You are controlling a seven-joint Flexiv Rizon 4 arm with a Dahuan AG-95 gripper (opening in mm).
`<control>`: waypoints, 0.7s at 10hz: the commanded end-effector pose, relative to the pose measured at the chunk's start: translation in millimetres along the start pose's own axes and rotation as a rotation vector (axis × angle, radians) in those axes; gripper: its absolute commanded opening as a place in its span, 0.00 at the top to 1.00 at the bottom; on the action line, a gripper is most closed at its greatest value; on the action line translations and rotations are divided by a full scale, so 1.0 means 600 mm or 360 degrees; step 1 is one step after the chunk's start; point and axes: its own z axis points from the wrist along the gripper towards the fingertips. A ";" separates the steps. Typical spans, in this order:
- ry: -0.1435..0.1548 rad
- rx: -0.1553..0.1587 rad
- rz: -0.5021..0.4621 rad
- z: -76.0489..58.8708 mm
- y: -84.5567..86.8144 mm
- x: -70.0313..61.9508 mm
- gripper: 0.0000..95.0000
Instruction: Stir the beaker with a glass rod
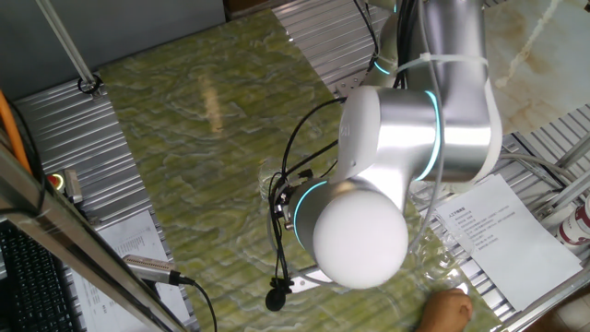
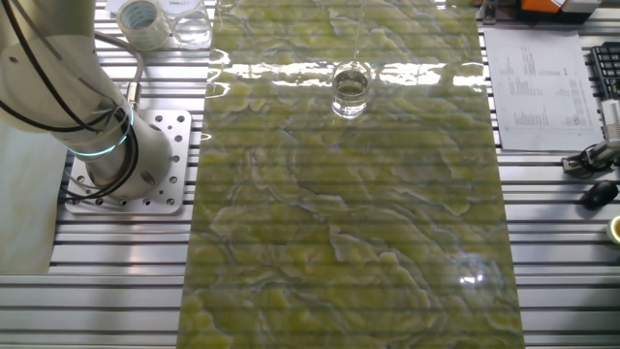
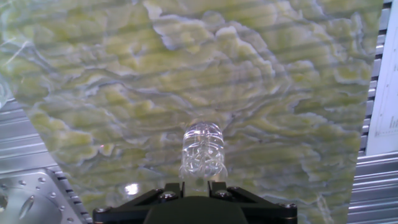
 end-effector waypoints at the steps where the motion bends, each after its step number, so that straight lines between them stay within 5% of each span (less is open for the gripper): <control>1: 0.0003 -0.0005 0.0013 -0.002 -0.002 -0.002 0.80; 7: 0.0016 0.0004 0.0032 0.011 -0.005 -0.010 0.80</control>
